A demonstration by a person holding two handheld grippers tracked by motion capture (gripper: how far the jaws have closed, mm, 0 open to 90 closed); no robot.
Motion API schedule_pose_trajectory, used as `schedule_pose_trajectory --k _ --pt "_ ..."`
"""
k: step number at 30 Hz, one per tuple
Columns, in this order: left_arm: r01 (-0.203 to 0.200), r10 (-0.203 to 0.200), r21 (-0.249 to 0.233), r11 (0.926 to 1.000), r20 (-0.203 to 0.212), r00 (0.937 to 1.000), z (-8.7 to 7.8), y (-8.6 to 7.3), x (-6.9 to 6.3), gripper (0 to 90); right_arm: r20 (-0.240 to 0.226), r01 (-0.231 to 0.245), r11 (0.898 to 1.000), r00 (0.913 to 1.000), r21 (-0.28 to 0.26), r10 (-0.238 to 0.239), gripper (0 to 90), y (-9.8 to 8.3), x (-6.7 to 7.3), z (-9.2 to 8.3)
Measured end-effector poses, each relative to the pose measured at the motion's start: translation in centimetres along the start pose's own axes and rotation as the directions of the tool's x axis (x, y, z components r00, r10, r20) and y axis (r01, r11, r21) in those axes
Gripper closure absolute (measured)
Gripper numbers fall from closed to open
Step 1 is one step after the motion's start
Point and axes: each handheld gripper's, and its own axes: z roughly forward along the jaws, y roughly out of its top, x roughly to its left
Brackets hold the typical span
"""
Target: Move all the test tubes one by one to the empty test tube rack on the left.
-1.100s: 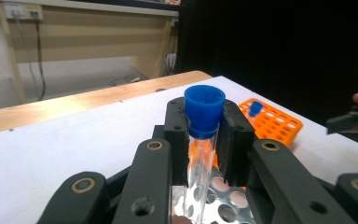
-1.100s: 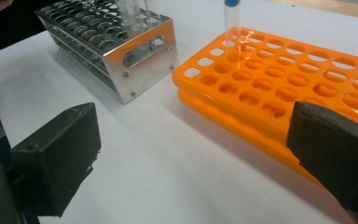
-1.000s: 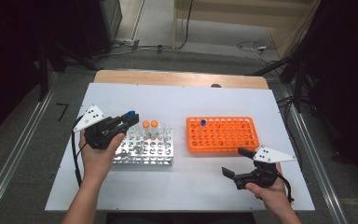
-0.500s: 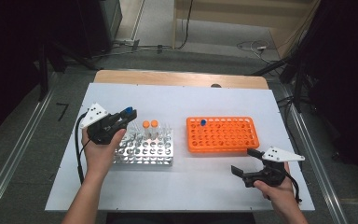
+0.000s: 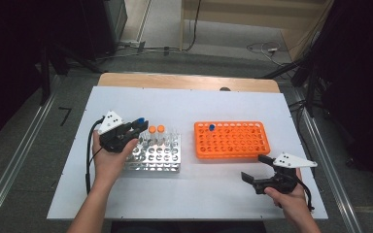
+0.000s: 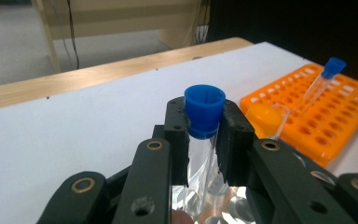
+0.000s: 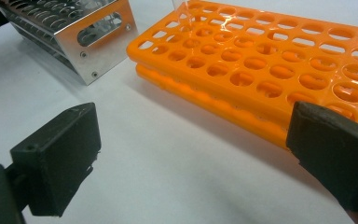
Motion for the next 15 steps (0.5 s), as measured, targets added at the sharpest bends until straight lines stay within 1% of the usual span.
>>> schedule_pose_trajectory --k 2,5,8,10,11,12,15 --pt "-0.004 0.005 0.021 0.9998 -0.006 1.0 0.16 -0.02 -0.09 76.4 0.0 0.001 1.0 1.0 0.002 -0.001 1.5 -0.02 -0.02 0.04" --pt "0.003 -0.003 0.054 0.9985 -0.006 1.0 0.35 -0.09 -0.09 75.8 0.0 0.001 1.0 1.0 0.002 -0.001 1.6 -0.08 -0.08 0.14" --pt "0.016 -0.016 0.068 0.9976 -0.005 0.9999 0.37 -0.1 -0.07 74.7 0.001 -0.003 1.0 1.0 0.0 0.003 1.6 -0.09 -0.15 0.12" --pt "0.029 -0.028 0.065 0.9975 -0.005 0.9996 0.24 -0.06 -0.08 71.1 0.003 -0.008 1.0 1.0 -0.004 0.008 1.5 -0.09 -0.21 0.07" --pt "0.034 -0.034 0.065 0.9973 0.004 0.9994 0.12 -0.02 -0.01 70.7 0.004 -0.01 1.0 0.9999 -0.006 0.01 1.6 -0.09 -0.24 0.04" --pt "0.047 -0.047 0.061 0.997 0.007 0.9989 -0.02 0.01 0.03 70.0 0.004 -0.012 1.0 0.9999 -0.006 0.012 1.6 -0.09 -0.27 0.03" --pt "0.08 -0.08 0.036 0.9962 0.016 0.9966 -0.61 0.06 0.12 63.4 0.008 -0.019 1.0 0.9998 -0.012 0.019 1.6 -0.07 -0.36 0.0"
